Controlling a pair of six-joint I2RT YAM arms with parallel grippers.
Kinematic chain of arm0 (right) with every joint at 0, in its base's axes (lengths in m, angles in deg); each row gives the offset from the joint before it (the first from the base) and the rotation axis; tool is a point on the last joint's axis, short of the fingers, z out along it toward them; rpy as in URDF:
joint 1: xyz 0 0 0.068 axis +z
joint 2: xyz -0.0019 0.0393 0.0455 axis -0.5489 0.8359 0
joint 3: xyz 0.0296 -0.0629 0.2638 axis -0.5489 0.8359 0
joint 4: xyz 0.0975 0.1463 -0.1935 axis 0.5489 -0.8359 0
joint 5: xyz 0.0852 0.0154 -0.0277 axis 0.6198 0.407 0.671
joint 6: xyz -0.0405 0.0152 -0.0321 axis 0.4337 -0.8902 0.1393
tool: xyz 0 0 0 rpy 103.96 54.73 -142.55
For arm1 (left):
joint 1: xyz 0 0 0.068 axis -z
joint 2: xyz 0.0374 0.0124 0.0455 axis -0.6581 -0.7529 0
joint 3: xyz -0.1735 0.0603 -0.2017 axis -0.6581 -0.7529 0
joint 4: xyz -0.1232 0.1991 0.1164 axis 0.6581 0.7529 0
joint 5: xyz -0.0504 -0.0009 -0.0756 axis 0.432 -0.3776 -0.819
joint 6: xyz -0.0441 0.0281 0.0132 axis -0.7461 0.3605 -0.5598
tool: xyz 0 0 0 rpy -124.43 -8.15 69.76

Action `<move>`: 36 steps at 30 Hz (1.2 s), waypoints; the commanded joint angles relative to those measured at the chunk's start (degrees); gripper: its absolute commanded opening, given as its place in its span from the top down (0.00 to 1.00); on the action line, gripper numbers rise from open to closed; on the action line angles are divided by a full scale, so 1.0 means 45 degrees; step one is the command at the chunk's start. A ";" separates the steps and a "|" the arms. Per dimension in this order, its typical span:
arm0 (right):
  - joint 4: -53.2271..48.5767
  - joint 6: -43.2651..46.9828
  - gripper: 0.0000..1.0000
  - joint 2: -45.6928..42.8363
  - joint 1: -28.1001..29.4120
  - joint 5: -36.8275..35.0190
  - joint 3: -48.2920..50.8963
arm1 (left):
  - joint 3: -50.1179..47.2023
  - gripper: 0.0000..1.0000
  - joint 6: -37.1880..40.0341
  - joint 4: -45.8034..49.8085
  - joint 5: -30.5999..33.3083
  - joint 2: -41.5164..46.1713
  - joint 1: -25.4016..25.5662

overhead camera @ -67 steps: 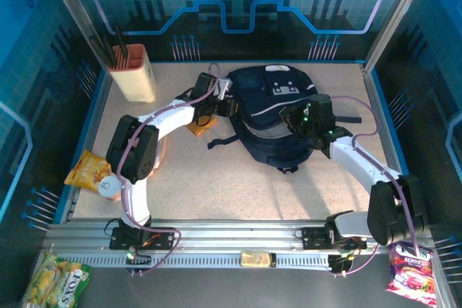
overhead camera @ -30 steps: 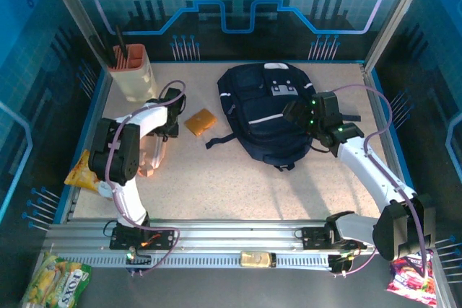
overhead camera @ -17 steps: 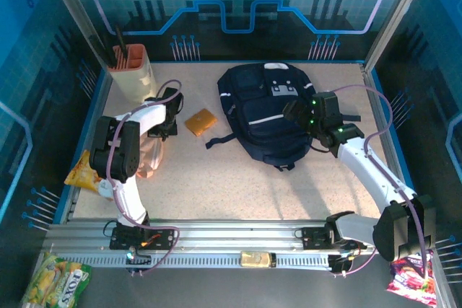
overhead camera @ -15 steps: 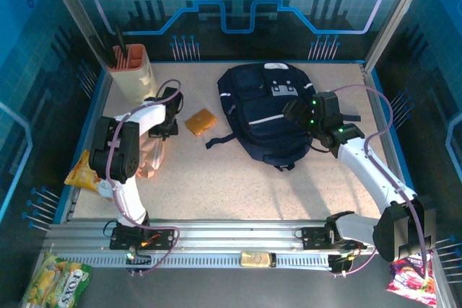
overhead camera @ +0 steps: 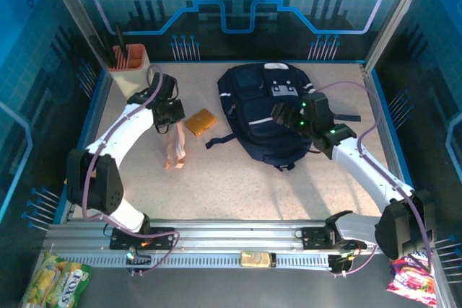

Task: Pack books, pencil case, and school supplies into a backpack

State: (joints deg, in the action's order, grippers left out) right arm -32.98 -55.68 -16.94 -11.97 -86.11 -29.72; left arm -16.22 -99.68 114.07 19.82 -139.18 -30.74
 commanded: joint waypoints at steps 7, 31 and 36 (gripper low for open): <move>0.3670 0.3582 0.03 0.1750 0.3204 0.1129 -0.0603 | 0.1237 1.00 -0.5119 -0.0608 -0.1582 0.0288 0.0540; 0.6140 0.5383 0.05 0.6886 0.5447 0.2488 -0.2668 | 0.1419 1.00 -0.7814 -0.1564 -0.3091 -0.0228 0.1025; 0.6069 0.5777 0.14 0.7087 0.5609 0.2062 -0.2755 | 0.1397 1.00 -0.7871 -0.1605 -0.3146 -0.0224 0.1025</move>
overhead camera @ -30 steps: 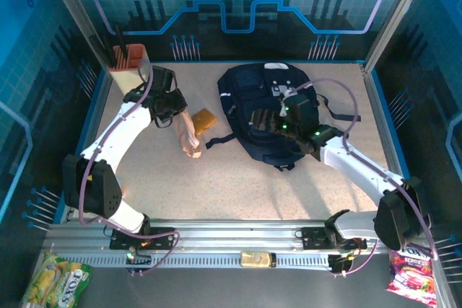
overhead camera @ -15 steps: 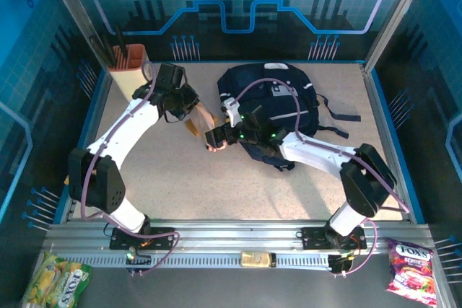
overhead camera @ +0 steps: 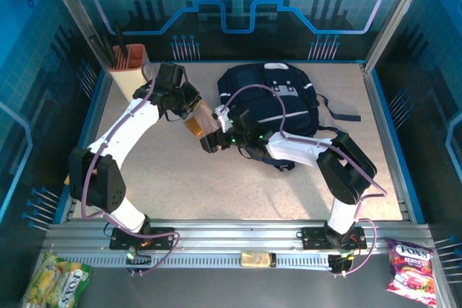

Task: Pack books, pencil case, and school supplies into a backpack

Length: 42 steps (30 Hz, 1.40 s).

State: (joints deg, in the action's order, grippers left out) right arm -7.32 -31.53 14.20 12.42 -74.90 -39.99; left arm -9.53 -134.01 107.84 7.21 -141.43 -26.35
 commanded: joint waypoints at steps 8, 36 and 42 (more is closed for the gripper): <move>0.0441 0.0291 0.69 -0.0319 0.0031 -0.0680 -0.0231 | -0.0326 0.89 -0.0216 -0.0392 -0.0146 0.0645 -0.0122; -0.4631 -0.3176 0.87 -0.8710 -0.7645 0.0108 0.2632 | -0.0198 0.02 1.2633 -0.2884 -0.0834 -0.0334 0.3584; -0.5726 -0.3666 0.87 -0.9652 -0.9196 0.0046 0.2954 | 0.2366 0.07 1.6137 -0.0699 -0.0301 -0.3017 0.5150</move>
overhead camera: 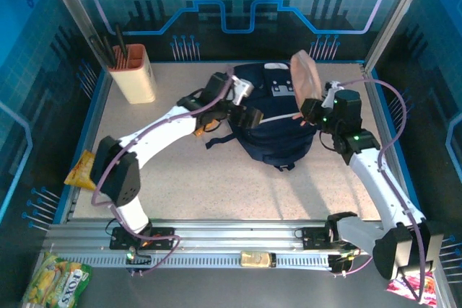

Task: Pack books, pencil case, and school supplies into a backpack

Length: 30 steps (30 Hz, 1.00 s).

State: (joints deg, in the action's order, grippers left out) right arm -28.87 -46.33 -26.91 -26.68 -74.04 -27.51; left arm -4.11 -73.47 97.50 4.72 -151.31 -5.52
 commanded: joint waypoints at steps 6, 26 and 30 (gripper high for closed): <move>-0.1489 -0.0459 0.87 -0.1160 -0.1456 0.0083 0.0728 | 0.3448 0.17 0.5096 0.3165 0.0850 -0.3062 0.1305; -0.1225 -0.0989 0.87 -0.1663 -0.1811 0.0879 0.0761 | 0.7184 0.46 0.7228 0.4563 0.3801 -0.6542 0.1797; -0.1540 -0.1075 0.87 -0.1911 -0.1840 0.0631 0.0686 | 0.7095 0.66 0.6290 0.3900 0.3499 -0.5795 0.1786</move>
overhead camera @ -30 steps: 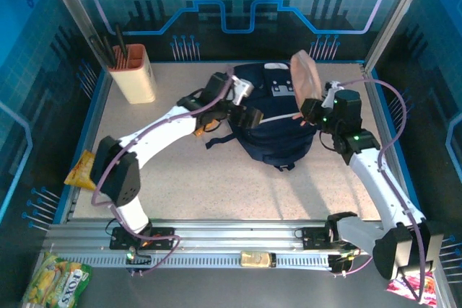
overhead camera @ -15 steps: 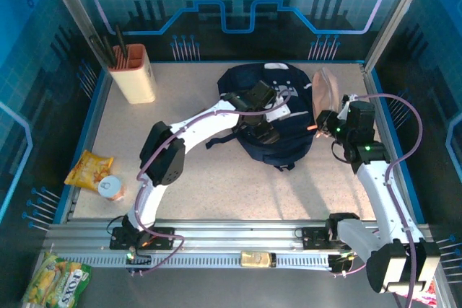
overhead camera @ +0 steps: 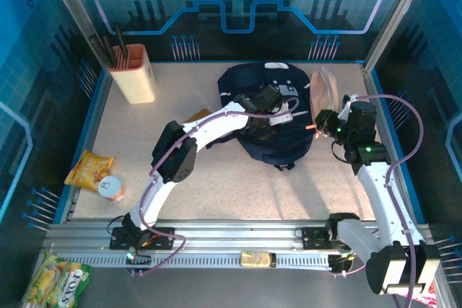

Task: Pack books, pencil case, and school supplies into a backpack

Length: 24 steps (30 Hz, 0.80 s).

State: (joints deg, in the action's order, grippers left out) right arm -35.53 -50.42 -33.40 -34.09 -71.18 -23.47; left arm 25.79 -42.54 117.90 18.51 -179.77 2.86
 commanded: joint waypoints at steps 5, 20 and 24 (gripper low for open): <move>-0.0091 -0.0454 0.85 -0.0971 -0.0211 -0.0240 -0.0117 | 0.0265 0.85 -0.1407 -0.1039 -0.0096 0.1182 -0.0117; -0.2826 -0.0568 0.82 -0.1726 -0.0330 -0.1628 0.0005 | 0.0022 1.00 -0.3380 -0.1596 -0.1543 0.2570 -0.0873; -0.3899 -0.1269 0.81 -0.2051 -0.0422 -0.1794 0.0342 | -0.0111 1.00 -0.4472 -0.2048 -0.2541 0.2971 -0.1280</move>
State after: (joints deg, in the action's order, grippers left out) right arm -47.62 -53.30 -41.07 -34.66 -77.67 -23.07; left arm 25.35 -57.06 113.39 11.36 -171.50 -1.21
